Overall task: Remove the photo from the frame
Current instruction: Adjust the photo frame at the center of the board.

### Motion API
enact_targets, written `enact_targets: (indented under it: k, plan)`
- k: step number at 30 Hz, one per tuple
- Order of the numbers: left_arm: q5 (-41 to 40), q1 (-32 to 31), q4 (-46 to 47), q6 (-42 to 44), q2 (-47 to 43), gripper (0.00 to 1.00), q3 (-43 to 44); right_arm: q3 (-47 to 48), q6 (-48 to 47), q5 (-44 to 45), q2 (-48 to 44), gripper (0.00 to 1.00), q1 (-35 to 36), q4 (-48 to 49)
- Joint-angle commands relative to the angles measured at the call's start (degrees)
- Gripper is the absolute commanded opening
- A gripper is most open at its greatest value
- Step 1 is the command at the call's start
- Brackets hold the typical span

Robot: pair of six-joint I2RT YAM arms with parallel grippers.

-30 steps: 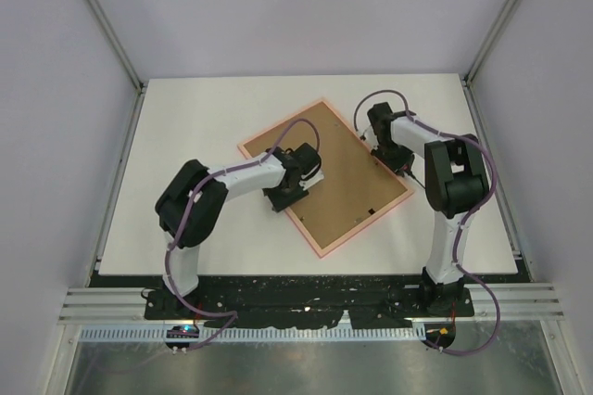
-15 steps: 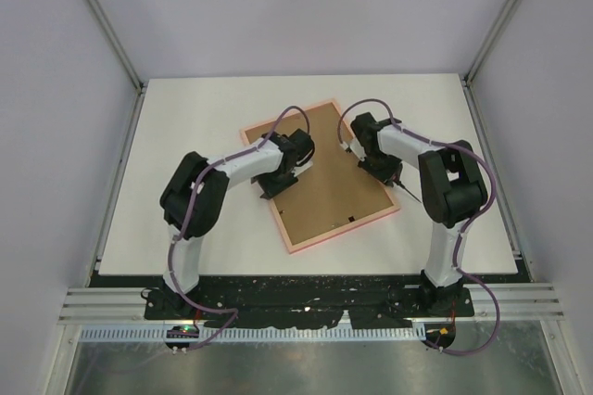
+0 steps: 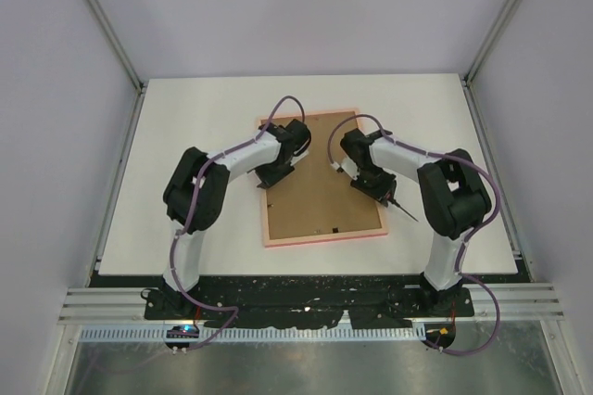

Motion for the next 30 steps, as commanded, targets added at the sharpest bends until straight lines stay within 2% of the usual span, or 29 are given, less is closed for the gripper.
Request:
enact_targets:
  k: [1, 6, 10, 15, 17, 23, 25, 30]
  plan:
    - [6.1, -1.2, 7.6, -2.3, 1.6, 0.55, 2.4, -0.7, 3.6, -9.2, -2.6, 0.08, 3.3, 2.1]
    - [6.8, -0.8, 7.0, -2.7, 0.0, 0.55, 2.5, 0.4, 3.6, -6.9, -6.0, 0.08, 3.2, 1.5]
    - [8.5, -0.1, 8.5, -2.3, -6.3, 0.55, -0.6, 4.3, 3.3, -7.7, -11.4, 0.08, 2.1, -1.3]
    - [11.8, -0.1, 10.0, -0.2, -17.2, 0.56, -5.6, 12.6, 3.6, -13.1, -16.9, 0.08, 0.1, -4.0]
    - [13.2, 0.0, 10.5, 1.0, -21.7, 0.57, -7.7, 15.4, 4.7, -18.2, -18.8, 0.08, -0.4, -3.6]
    - [13.0, 1.6, 12.9, 1.7, -29.7, 0.6, -13.0, 16.5, 8.6, -30.8, -24.9, 0.08, -0.5, 6.0]
    - [15.3, 5.5, 12.6, -1.6, -27.3, 0.63, -12.7, 17.9, 10.2, -35.1, -25.3, 0.08, -0.5, 11.0]
    - [24.8, 11.9, 10.5, -7.5, -19.2, 0.64, -8.7, 15.1, 12.2, -36.5, -27.1, 0.08, -0.6, 25.5]
